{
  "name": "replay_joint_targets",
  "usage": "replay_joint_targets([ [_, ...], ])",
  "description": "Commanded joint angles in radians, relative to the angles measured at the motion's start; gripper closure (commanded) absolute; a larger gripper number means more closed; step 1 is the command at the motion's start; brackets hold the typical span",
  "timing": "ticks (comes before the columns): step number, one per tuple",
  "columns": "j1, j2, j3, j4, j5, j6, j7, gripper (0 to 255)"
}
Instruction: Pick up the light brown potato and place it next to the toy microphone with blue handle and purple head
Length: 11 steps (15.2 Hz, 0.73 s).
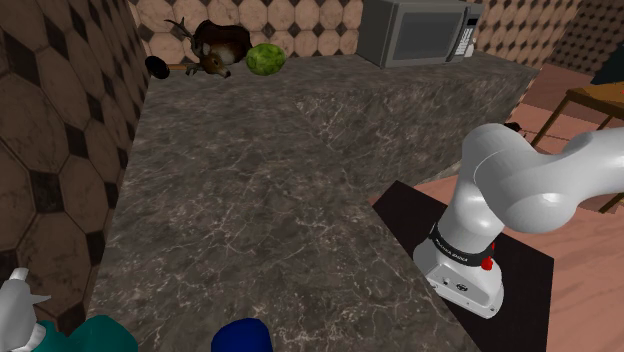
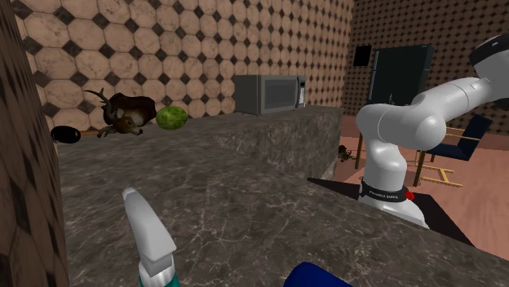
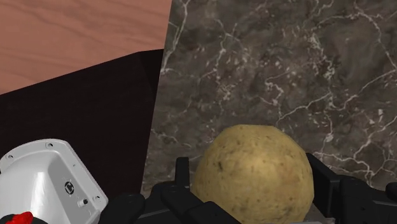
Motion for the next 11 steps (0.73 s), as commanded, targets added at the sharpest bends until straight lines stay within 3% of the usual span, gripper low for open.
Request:
replay_joint_targets([
  [1, 0.007, -0.008, 0.017, -0.019, 0.017, 0.014, 0.0, 255],
  [11, 0.026, -0.034, 0.124, -0.106, 0.111, 0.098, -0.013, 255],
])
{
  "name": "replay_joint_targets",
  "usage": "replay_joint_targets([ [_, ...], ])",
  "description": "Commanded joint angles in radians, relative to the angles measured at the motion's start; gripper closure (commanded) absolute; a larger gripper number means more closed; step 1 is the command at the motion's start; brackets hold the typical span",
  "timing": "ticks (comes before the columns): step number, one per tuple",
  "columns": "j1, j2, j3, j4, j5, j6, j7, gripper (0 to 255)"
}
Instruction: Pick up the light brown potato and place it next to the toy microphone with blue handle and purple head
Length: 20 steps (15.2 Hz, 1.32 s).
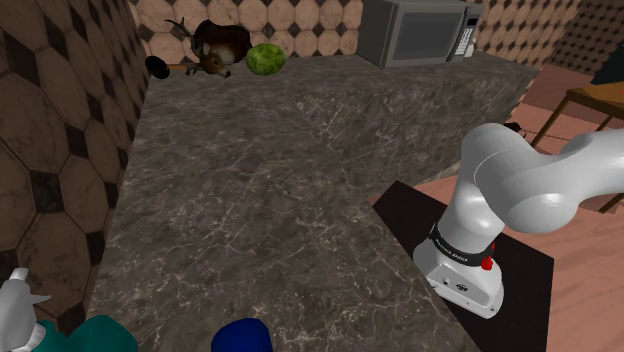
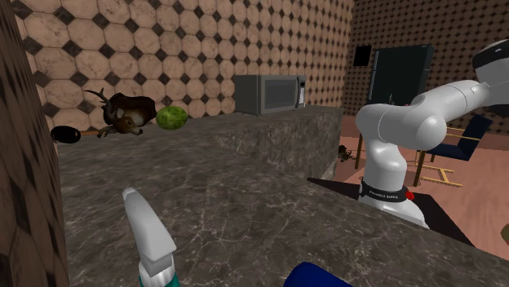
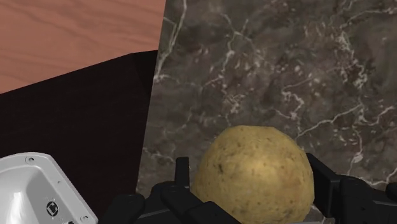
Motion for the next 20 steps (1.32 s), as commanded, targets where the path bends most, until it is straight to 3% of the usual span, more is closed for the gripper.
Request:
replay_joint_targets([
  [1, 0.002, -0.003, 0.022, -0.014, 0.019, 0.016, -0.003, 255],
  [11, 0.007, -0.013, 0.148, -0.077, 0.129, 0.101, -0.018, 255],
  [19, 0.007, -0.013, 0.154, -0.079, 0.133, 0.104, -0.018, 255],
  [20, 0.007, -0.013, 0.154, -0.079, 0.133, 0.104, -0.018, 0],
])
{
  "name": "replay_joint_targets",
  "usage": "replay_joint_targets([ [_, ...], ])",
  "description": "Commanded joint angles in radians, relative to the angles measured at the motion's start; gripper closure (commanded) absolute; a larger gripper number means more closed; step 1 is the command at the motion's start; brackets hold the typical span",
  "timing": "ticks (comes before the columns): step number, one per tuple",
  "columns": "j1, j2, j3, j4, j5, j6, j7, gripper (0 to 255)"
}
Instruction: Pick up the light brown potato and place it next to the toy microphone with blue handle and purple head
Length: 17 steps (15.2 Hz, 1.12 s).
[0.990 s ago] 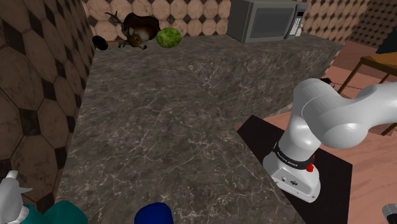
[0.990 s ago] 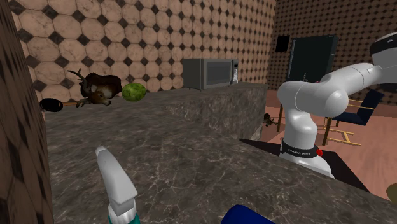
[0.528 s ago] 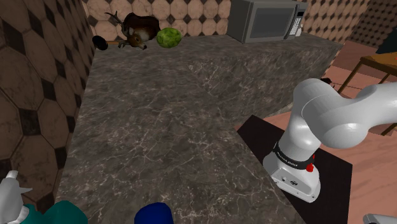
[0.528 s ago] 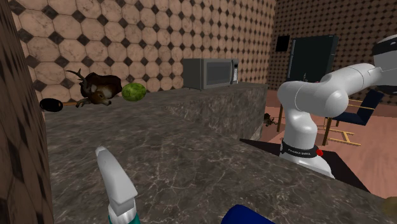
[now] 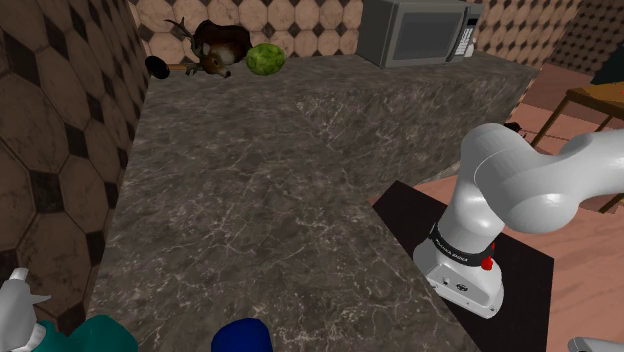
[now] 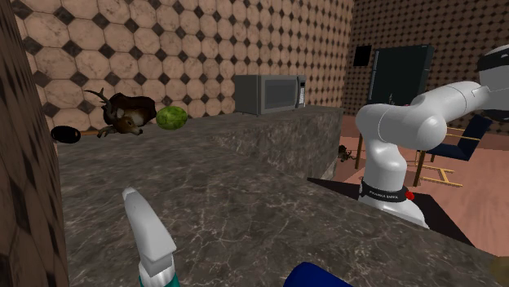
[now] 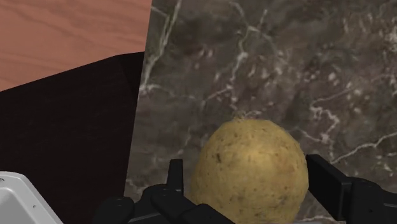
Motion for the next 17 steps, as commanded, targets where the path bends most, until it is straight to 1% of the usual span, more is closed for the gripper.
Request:
replay_joint_targets([
  [1, 0.0, 0.0, 0.0, 0.0, 0.0, 0.0, 0.0, 0],
  [5, 0.0, 0.0, 0.0, 0.0, 0.0, 0.0, 0.0, 0],
  [9, -0.009, 0.012, -0.117, 0.065, -0.103, -0.079, 0.016, 0],
  [17, -0.009, 0.012, -0.117, 0.065, -0.103, -0.079, 0.016, 0],
])
